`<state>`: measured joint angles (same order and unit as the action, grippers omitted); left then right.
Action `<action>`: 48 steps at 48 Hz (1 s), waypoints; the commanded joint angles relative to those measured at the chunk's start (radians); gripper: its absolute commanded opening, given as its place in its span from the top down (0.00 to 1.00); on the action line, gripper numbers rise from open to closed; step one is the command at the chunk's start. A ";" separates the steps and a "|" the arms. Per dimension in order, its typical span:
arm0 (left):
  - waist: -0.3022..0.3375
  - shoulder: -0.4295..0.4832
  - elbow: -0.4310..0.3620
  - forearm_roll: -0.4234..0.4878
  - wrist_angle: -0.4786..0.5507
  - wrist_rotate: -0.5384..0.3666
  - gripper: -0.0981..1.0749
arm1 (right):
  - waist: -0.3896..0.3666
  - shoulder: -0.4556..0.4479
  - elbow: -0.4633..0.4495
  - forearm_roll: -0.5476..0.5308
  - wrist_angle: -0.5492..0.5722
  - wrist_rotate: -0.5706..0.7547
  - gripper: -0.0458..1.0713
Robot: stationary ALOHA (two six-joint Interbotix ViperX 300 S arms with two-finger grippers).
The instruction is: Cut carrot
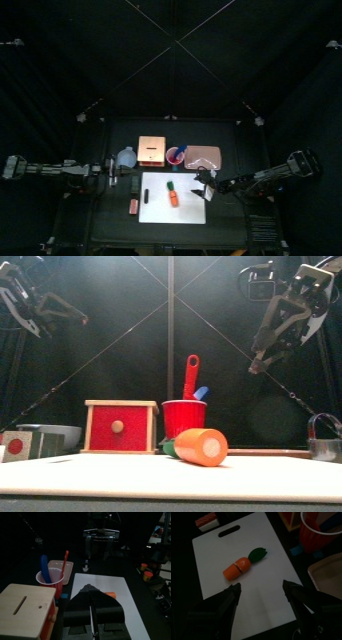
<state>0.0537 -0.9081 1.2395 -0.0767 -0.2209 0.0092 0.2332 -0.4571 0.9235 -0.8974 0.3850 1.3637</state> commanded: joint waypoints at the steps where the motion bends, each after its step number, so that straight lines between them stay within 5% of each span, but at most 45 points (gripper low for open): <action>1: 0.002 0.005 -0.011 -0.002 -0.005 -0.002 0.93 | -0.002 -0.018 -0.012 0.000 -0.006 0.003 0.10; 23: 0.005 0.005 0.003 -0.017 -0.005 -0.003 0.93 | -0.040 -0.023 -0.095 -0.025 0.098 -0.115 0.10; 35: 0.002 0.005 0.005 -0.041 -0.003 0.000 0.93 | -0.089 -0.003 -0.250 0.192 0.318 -0.511 0.09; 48: 0.008 0.005 0.009 -0.040 -0.003 0.000 0.93 | -0.239 0.080 -0.373 0.465 0.325 -0.940 0.09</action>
<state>0.0583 -0.9081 1.2609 -0.1166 -0.2209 0.0077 0.0399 -0.3958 0.6044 -0.4847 0.7118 0.4924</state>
